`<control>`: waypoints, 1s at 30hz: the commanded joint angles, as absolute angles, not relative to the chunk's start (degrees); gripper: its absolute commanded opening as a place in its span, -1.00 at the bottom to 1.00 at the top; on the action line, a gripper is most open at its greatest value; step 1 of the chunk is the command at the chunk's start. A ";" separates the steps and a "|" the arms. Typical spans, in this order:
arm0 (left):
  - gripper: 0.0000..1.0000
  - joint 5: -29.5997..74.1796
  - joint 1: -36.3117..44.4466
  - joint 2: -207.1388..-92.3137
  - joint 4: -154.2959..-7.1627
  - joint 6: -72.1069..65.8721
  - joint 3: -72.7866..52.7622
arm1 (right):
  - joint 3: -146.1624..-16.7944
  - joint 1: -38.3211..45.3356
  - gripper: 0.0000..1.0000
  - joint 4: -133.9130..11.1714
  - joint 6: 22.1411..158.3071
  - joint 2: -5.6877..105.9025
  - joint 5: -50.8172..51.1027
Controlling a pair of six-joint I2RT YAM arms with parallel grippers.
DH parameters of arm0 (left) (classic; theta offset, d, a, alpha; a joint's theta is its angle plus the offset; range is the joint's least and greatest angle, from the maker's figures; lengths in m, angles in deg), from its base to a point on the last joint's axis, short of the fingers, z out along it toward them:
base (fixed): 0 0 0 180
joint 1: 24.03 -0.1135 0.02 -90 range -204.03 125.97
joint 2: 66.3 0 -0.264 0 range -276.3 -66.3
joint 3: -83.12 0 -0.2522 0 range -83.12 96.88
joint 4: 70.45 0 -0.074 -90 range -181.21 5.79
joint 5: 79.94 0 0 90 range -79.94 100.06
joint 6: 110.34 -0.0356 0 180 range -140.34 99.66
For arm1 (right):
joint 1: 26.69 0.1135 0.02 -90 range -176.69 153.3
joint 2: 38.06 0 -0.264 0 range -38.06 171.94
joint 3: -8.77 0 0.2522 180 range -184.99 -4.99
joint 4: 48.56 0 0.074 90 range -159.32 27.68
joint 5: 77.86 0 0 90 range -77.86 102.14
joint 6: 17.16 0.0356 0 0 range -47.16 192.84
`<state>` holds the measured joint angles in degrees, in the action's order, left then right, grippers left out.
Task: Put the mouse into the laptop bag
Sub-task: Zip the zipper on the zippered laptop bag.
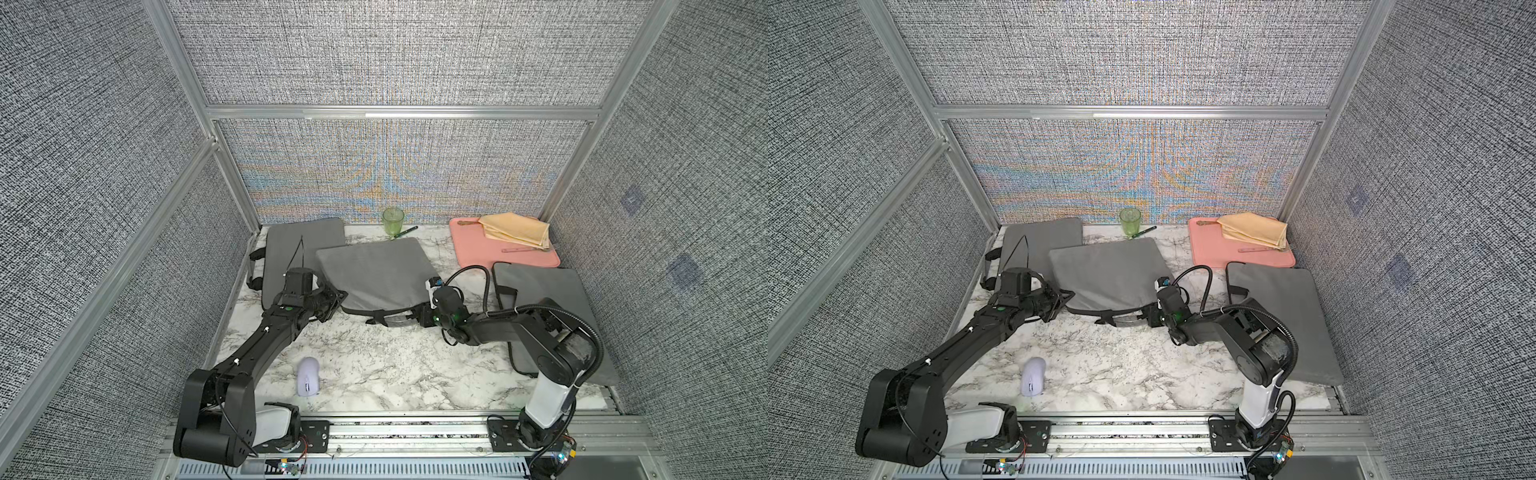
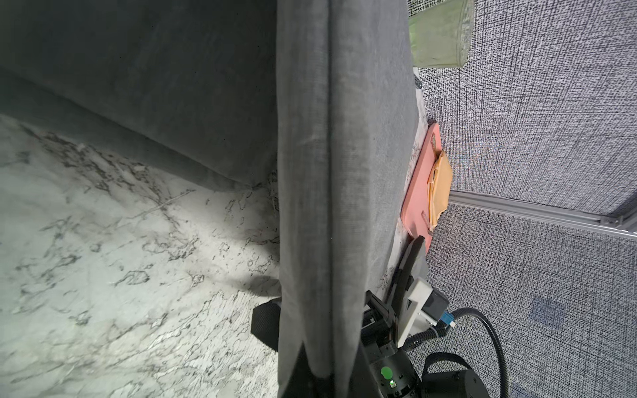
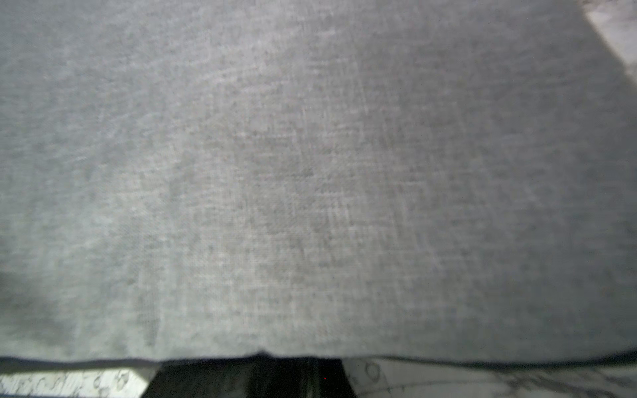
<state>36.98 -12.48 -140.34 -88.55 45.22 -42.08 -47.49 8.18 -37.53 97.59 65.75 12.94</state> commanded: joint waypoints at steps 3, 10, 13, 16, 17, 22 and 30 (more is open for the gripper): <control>-1.00 39.84 -12.95 -140.22 -86.13 45.06 -41.66 | -46.88 7.63 -1.00 -43.25 98.99 65.39 13.61; -1.00 39.56 -15.95 -138.96 -87.98 44.66 -42.16 | -41.58 5.34 -1.00 -47.53 102.17 58.20 17.50; -1.00 40.56 -18.33 -139.14 -88.14 44.29 -42.04 | -38.85 4.99 -1.00 -50.40 103.33 54.50 19.53; -1.00 40.97 -19.91 -140.19 -87.73 43.91 -41.45 | -36.42 4.95 -1.00 -53.37 104.36 50.25 21.22; -1.00 41.06 -20.04 -140.95 -87.73 43.52 -40.89 | -35.23 4.95 -1.00 -54.18 104.65 48.50 21.38; -1.00 44.45 -19.92 -147.39 -87.26 40.80 -35.23 | -30.40 5.02 -1.00 -57.52 105.58 37.89 18.50; -0.81 44.02 -13.65 -161.11 -85.86 40.70 -22.88 | -25.24 13.31 -1.00 -61.97 109.90 26.56 15.13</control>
